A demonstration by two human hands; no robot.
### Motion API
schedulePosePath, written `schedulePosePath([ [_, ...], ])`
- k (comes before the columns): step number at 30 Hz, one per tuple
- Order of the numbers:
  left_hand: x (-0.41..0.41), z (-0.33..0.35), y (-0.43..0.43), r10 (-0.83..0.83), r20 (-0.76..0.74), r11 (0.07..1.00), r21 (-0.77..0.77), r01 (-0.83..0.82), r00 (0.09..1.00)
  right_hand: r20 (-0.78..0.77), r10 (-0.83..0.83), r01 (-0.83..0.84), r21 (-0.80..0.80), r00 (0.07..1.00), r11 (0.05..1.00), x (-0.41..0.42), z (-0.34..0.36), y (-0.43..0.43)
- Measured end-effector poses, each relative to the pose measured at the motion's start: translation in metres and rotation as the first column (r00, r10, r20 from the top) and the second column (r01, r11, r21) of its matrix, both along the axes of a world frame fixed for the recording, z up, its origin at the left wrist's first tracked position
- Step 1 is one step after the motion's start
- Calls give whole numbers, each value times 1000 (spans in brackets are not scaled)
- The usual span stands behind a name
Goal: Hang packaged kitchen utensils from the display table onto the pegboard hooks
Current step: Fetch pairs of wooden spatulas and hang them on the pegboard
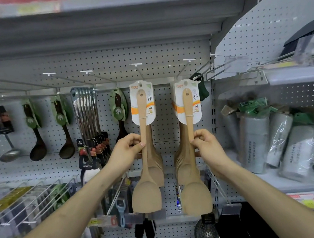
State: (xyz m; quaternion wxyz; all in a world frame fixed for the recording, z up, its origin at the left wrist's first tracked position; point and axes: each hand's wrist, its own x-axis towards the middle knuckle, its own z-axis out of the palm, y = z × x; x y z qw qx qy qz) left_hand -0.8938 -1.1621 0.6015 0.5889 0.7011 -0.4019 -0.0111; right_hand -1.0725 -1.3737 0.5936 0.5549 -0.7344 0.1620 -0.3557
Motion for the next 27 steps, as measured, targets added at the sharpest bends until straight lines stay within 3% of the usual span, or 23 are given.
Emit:
schedulePosePath([
  [14,34,-6,-32,-1,-100,1000,-6,1,995,-35,-42,44,37,999,998,45,-6,-29],
  [27,39,-3,-38,-29,-91,999,17,31,995,36,-97,94,80,995,992,50,-16,-37],
])
